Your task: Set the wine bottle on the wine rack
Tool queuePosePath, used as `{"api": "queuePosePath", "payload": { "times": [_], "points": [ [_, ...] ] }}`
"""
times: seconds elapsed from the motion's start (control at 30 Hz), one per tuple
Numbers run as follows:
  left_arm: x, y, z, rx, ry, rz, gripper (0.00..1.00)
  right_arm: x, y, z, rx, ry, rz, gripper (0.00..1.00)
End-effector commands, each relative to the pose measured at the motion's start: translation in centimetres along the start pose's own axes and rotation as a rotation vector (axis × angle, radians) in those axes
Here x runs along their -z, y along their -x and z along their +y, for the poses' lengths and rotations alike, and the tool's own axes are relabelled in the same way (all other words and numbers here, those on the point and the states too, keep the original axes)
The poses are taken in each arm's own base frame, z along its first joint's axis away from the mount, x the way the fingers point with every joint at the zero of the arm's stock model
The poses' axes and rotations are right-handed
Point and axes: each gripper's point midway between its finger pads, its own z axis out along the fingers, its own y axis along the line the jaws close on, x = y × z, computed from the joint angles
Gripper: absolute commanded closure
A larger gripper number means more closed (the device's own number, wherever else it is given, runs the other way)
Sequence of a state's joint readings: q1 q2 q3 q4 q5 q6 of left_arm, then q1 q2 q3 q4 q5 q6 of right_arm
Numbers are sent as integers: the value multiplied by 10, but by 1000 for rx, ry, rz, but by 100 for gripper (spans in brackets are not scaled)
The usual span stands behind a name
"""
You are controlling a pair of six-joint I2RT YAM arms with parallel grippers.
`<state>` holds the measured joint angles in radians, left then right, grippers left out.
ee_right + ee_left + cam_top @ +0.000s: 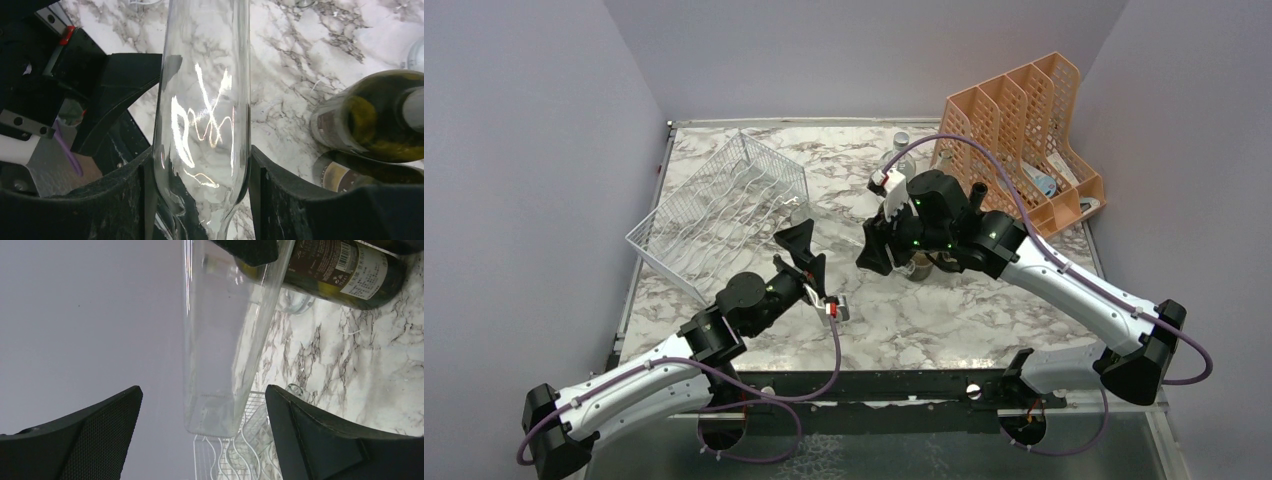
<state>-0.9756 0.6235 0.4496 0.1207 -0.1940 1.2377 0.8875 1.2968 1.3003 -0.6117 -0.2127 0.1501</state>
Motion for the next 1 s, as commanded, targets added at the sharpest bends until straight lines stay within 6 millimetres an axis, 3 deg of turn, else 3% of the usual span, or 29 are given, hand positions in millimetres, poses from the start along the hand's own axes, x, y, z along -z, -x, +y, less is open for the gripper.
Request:
{"api": "queuePosePath", "payload": {
  "times": [0.0,0.17,0.33,0.47,0.6,0.77,0.97],
  "points": [
    [2,8,13,42,39,-35,1,16,46,-6,17,-64,-191,99],
    [10,28,32,198,67,-128,1,10,44,-14,35,-96,-198,99],
    [31,42,86,396,242,-203,1,-4,33,-20,54,-103,-183,99],
    [50,38,133,651,415,-212,1,-17,23,-22,68,-89,-173,99],
    [59,44,168,862,456,-222,1,-35,15,-21,86,-53,-166,99],
    [59,47,193,1090,498,-214,1,-66,6,-22,85,-19,-133,99],
    [55,44,201,1230,532,-187,1,-108,-2,-19,96,2,-101,99]
  ]
}}
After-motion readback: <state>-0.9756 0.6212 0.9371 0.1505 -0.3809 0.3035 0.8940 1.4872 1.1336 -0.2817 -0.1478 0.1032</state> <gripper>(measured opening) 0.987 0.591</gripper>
